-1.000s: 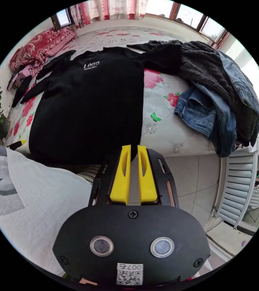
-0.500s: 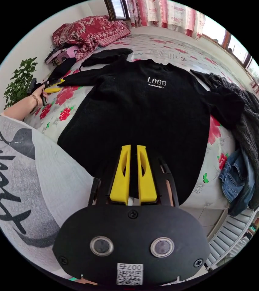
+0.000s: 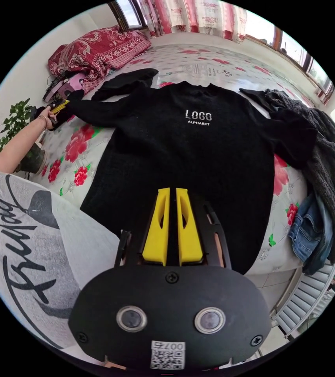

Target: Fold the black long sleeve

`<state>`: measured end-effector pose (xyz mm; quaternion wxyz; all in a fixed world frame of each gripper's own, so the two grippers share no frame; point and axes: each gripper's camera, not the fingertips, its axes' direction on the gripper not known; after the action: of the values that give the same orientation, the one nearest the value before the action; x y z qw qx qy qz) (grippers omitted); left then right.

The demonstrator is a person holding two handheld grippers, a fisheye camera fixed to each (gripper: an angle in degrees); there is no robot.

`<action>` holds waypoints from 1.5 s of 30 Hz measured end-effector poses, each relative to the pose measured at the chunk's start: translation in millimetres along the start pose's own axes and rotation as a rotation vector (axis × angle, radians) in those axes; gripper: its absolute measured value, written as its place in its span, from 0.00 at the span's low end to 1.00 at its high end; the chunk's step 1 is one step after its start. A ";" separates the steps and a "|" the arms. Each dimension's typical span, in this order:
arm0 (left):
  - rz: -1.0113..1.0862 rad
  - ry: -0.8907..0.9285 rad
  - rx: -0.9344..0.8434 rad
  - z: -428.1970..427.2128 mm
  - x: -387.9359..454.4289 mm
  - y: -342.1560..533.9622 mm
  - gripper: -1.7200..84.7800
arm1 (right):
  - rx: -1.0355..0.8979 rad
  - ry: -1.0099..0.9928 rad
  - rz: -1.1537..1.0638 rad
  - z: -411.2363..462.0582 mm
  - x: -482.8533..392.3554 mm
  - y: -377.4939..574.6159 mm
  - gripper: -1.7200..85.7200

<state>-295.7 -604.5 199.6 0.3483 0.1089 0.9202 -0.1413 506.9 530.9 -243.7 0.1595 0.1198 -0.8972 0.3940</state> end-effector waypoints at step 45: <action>1.136 -0.234 -0.628 170.3 199.2 490.6 0.14 | 0.024 -0.043 0.263 32.6 279.7 100.8 0.03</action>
<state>-191.3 -182.1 -146.8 0.4818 0.4547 0.6730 0.3290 208.9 548.3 -225.4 0.0856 0.0114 -0.9037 0.4194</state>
